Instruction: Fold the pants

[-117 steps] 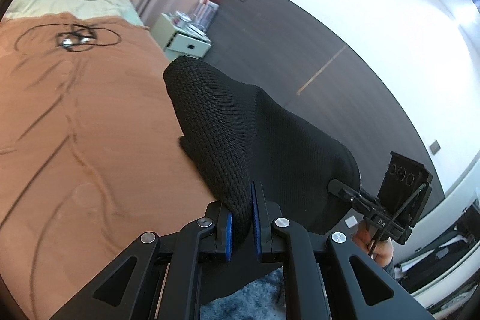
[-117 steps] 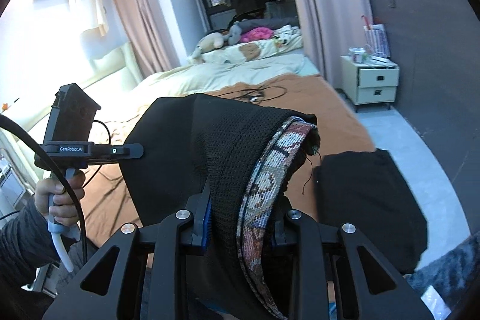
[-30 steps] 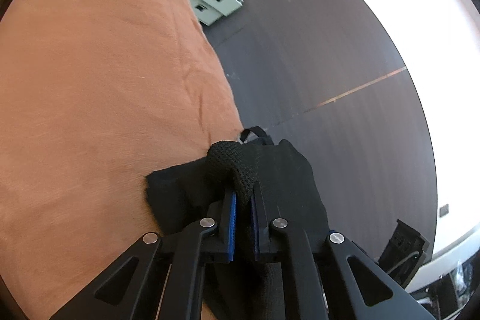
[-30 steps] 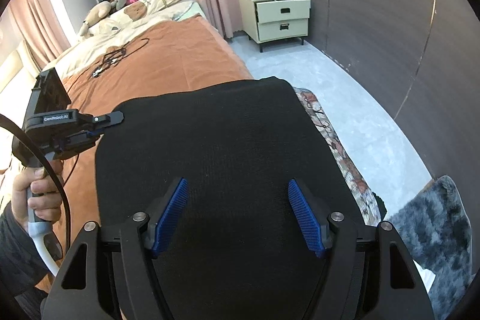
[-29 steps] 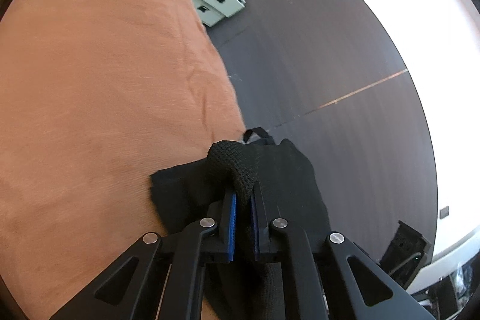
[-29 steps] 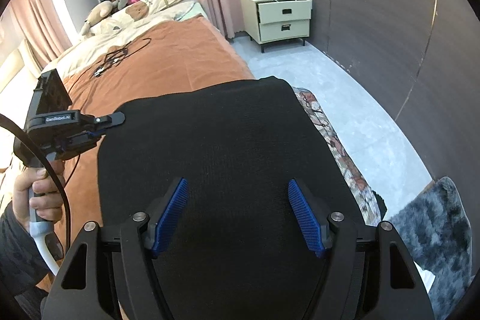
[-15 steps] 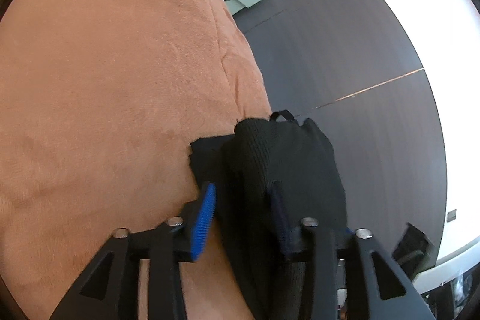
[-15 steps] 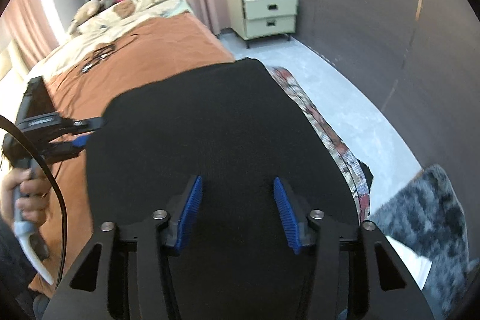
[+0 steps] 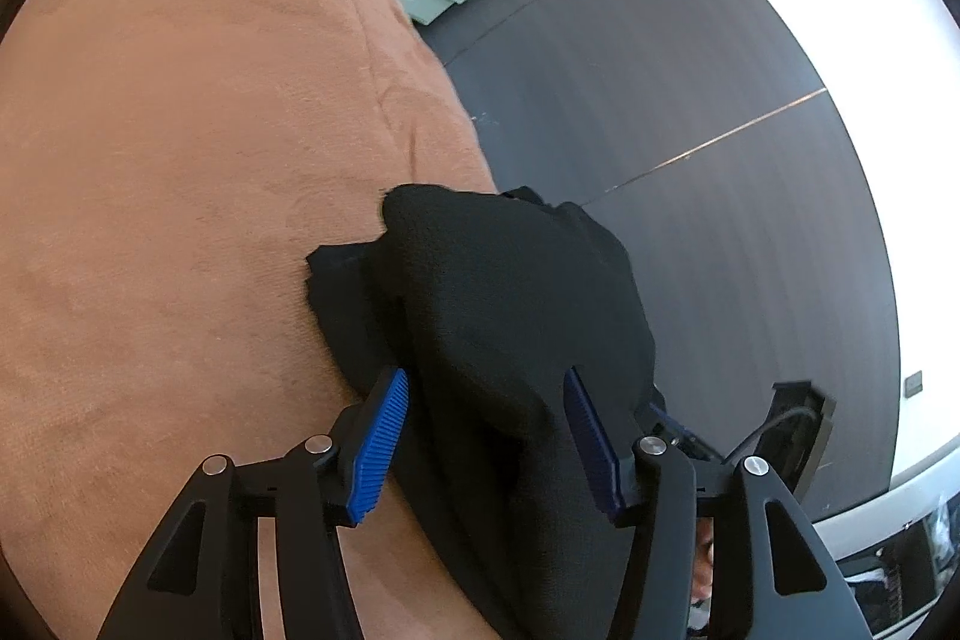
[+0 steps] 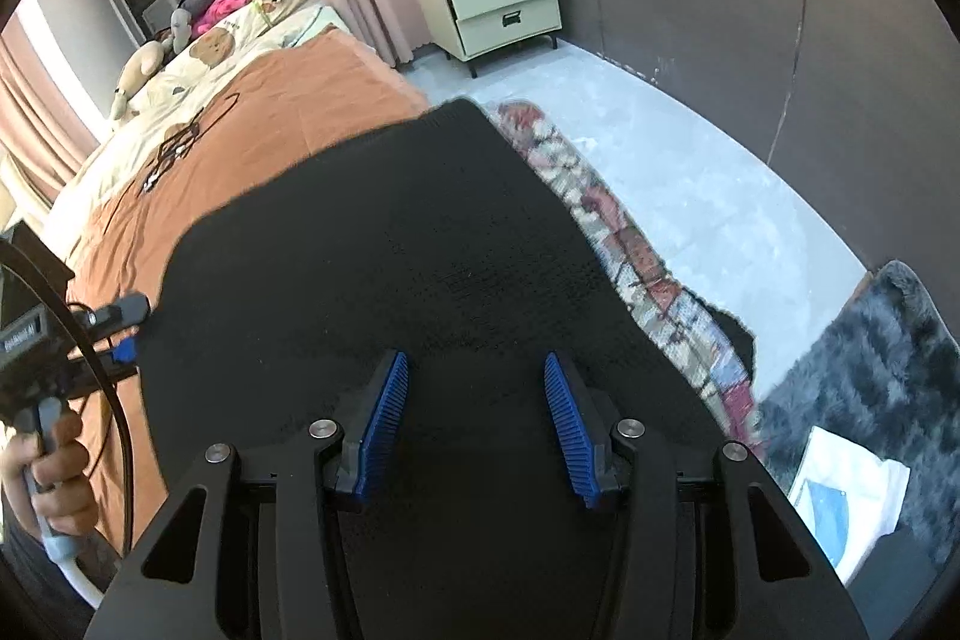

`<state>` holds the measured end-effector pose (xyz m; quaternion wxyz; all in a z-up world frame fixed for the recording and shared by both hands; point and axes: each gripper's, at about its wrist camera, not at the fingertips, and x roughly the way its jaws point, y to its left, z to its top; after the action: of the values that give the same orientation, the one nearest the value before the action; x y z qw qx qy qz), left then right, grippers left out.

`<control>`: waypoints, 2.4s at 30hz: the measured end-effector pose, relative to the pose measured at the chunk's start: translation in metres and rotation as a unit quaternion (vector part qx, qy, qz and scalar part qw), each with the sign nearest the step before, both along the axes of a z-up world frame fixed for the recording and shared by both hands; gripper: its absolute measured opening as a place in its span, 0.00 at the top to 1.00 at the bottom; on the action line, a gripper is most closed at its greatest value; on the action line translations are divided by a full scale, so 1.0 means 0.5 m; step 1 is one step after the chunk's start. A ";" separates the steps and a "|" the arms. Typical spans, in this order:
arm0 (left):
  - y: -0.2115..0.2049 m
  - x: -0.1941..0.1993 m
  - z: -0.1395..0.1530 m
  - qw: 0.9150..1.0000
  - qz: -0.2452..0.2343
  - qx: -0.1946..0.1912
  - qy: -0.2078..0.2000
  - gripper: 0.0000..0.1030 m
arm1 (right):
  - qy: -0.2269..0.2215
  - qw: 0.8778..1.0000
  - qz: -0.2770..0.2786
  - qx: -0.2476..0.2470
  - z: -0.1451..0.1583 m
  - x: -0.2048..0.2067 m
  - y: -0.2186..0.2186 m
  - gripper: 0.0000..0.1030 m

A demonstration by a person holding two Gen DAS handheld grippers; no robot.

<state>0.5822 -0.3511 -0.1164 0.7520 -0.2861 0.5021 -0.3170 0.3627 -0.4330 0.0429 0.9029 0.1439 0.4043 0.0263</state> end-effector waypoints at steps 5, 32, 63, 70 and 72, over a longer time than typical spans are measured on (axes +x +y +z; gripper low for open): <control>0.004 -0.006 0.019 1.000 0.007 -0.005 -0.019 0.43 | -0.004 1.000 -0.016 -0.004 0.010 -0.005 -0.022 0.57; -0.050 0.005 -0.007 0.993 -0.024 0.115 -0.004 0.49 | 0.032 0.998 -0.042 -0.033 0.036 0.024 -0.009 0.57; 0.112 -0.306 0.387 0.978 -0.006 0.149 -0.143 0.00 | -0.064 0.997 -0.024 -0.038 0.302 -0.415 0.145 0.00; 0.168 -0.404 0.446 0.973 -0.007 0.160 -0.169 0.00 | -0.085 0.995 -0.034 -0.039 0.312 -0.509 0.186 0.00; 0.182 -0.435 0.462 0.970 -0.008 0.161 -0.181 0.00 | -0.093 0.994 -0.031 -0.040 0.313 -0.536 0.201 0.00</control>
<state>0.3645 -0.2601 0.1147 0.8638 -0.0956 0.4047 -0.2847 0.0949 -0.3326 0.1993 0.9420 0.1170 0.3145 -0.0047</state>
